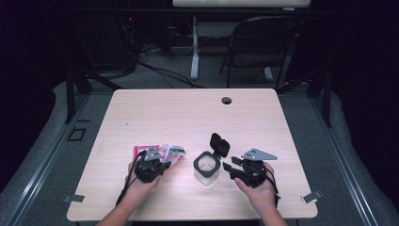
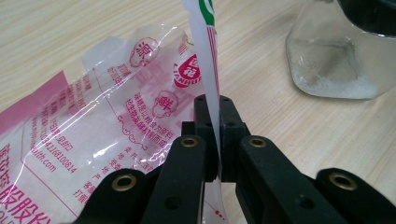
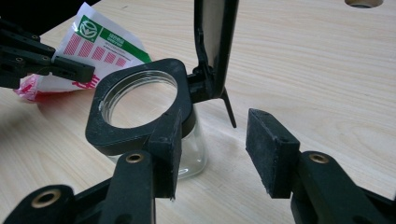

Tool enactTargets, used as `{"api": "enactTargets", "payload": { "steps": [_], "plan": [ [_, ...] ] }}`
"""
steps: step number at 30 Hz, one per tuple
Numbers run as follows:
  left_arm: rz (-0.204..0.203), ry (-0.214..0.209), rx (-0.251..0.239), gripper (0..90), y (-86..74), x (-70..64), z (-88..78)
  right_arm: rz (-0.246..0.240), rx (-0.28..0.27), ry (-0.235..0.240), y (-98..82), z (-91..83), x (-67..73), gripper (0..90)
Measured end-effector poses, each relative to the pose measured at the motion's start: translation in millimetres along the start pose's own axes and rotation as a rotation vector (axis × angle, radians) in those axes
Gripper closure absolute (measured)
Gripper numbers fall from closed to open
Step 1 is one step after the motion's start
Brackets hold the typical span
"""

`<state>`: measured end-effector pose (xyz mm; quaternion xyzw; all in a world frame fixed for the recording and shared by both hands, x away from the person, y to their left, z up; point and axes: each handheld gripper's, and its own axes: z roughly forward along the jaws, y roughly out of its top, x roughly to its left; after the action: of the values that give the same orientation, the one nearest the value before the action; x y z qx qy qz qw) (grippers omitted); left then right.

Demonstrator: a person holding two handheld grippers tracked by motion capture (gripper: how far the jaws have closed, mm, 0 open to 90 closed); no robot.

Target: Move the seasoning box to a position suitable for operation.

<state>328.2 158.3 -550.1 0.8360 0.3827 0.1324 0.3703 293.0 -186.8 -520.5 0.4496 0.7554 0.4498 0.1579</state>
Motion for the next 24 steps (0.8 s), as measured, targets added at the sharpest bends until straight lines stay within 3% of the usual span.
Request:
{"api": "enactTargets", "payload": {
  "steps": [12, 24],
  "plan": [
    [-0.024, -0.006, -0.043, 90.0, 3.8, 10.3, -28.4, 0.000, 0.023, 0.023, 1.7, 1.7, 0.5, 57.9],
    [-0.042, 0.005, -0.084, 90.0, 7.3, 21.8, -48.7, 0.001, 0.013, 0.031, 2.1, 1.1, 1.0, 56.8]
  ]
}}
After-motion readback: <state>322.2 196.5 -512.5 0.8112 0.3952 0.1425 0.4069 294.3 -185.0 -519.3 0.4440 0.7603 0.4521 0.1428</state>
